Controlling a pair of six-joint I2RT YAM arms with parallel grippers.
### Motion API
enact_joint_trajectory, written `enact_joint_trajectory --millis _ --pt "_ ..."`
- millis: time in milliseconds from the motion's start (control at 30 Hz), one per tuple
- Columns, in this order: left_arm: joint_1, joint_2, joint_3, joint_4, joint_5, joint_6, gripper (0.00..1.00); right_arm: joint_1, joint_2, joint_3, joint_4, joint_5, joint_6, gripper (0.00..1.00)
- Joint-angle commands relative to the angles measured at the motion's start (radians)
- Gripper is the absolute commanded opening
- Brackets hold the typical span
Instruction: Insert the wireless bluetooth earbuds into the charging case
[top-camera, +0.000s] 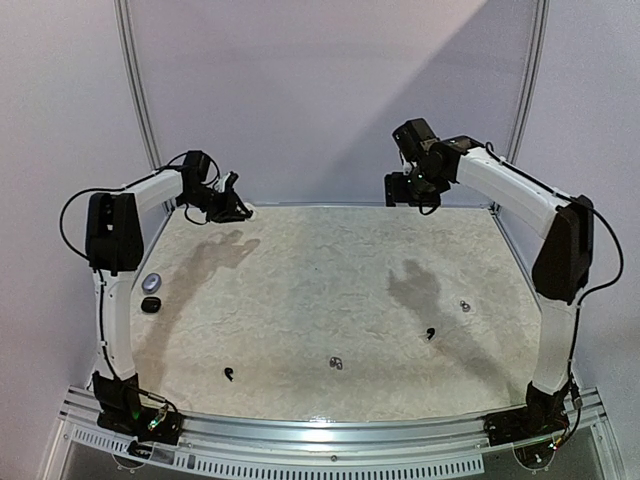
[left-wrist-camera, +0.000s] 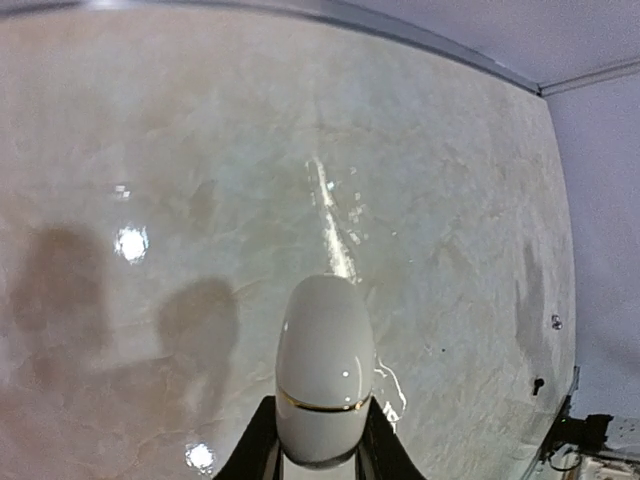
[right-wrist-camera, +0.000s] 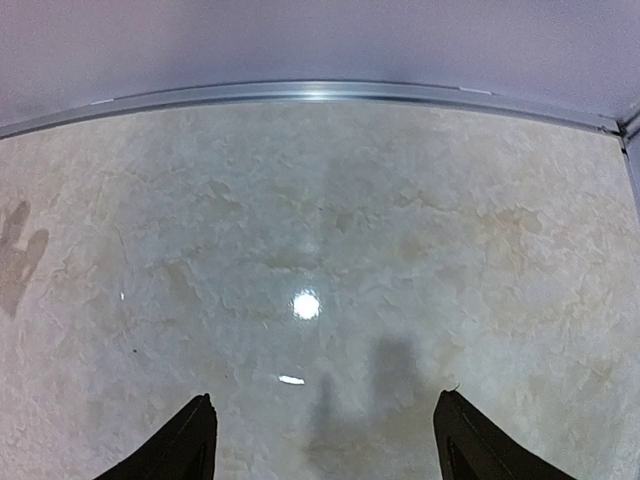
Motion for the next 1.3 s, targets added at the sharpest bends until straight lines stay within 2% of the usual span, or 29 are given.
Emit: enact_joint_trajectory --millis 0,267,333,500,600,700,900,1033,1133,1200,1267 --pt "0.013 0.081 0.010 0.023 0.082 -0.126 0.00 -0.013 0.131 0.159 -0.086 -0.036 -0.067 0.76" --pt "0.035 0.175 -0.016 0.086 0.078 -0.213 0.00 -0.020 0.160 0.180 -0.062 -0.033 -0.080 0.76" --pt "0.038 0.185 -0.020 0.072 0.068 -0.204 0.11 -0.020 0.160 0.179 -0.060 -0.031 -0.082 0.76" --pt "0.045 0.181 -0.030 0.042 0.059 -0.173 0.49 -0.020 0.154 0.179 -0.039 -0.047 -0.082 0.77" --pt "0.049 0.171 -0.017 0.009 0.018 -0.140 0.63 -0.019 0.144 0.177 -0.023 -0.059 -0.082 0.77" --pt "0.055 0.158 0.011 -0.046 -0.054 -0.088 0.72 -0.019 0.126 0.162 -0.003 -0.071 -0.079 0.77" --pt "0.055 0.065 0.042 -0.138 -0.159 0.055 0.88 -0.020 0.062 0.100 0.046 -0.105 -0.073 0.77" --pt "0.054 -0.047 0.005 -0.176 -0.168 0.191 0.89 -0.020 0.013 0.044 0.068 -0.132 -0.064 0.78" --pt "0.055 -0.160 -0.028 -0.242 -0.199 0.339 0.90 -0.019 -0.028 -0.015 0.093 -0.172 -0.042 0.85" --pt "0.056 -0.232 -0.061 -0.313 -0.253 0.456 0.94 -0.012 -0.054 -0.070 0.128 -0.197 -0.022 0.97" --pt "0.059 -0.286 -0.091 -0.410 -0.307 0.580 0.99 0.000 -0.078 -0.120 0.157 -0.207 -0.011 0.99"
